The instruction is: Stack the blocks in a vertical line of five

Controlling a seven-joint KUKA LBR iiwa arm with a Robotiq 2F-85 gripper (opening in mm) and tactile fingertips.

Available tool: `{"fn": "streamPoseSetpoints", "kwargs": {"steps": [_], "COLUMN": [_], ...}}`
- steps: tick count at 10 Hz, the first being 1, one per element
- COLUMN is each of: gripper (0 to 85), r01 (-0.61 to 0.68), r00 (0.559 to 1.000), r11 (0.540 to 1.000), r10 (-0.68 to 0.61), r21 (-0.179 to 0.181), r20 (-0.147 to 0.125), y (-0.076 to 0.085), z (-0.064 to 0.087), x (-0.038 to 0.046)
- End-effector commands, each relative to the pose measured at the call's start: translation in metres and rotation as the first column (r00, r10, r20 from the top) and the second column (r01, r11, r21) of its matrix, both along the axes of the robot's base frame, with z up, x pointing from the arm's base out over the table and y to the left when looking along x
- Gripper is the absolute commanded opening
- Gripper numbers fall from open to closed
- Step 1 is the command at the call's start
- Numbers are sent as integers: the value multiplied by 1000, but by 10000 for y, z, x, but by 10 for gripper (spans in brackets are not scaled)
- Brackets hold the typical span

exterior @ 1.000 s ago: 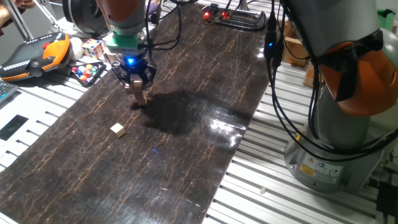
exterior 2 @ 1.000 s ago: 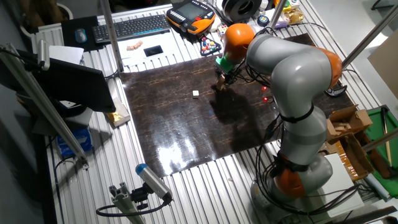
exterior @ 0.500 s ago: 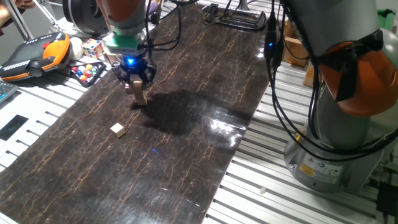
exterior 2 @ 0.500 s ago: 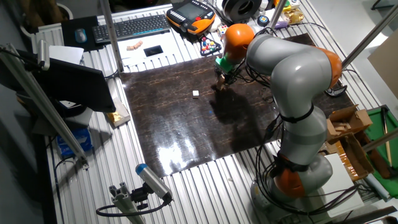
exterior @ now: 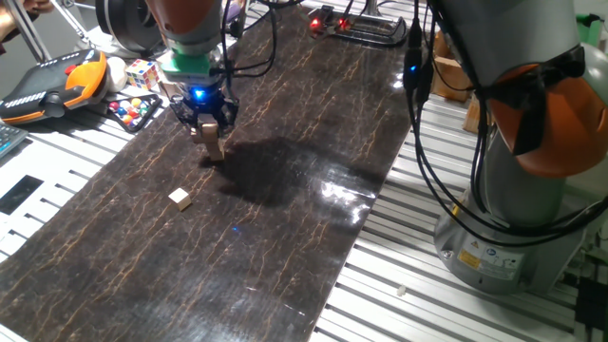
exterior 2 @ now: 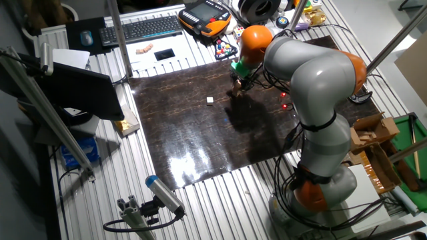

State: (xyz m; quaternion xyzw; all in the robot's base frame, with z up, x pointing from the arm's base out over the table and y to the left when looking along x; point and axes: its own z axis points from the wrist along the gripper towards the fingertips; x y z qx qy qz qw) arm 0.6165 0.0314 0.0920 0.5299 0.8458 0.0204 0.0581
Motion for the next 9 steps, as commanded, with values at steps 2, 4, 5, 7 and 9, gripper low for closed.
{"fn": "streamPoseSetpoints", "kwargs": {"steps": [2,4,5,7,9], "gripper": [573,640,647,650,647], "r01": [0,0,1,6,-1], "r00": [1000,1000,1000,1000,1000], "r11": [1000,1000,1000,1000,1000], "r10": [0,0,-1,-6,1], "r21": [0,-9,-14,-15,-5], "r20": [1,5,3,-12,-29], "y": [3,4,9,26,54], "z": [4,43,90,225,349], "x": [-2,-14,-26,-71,-122]}}
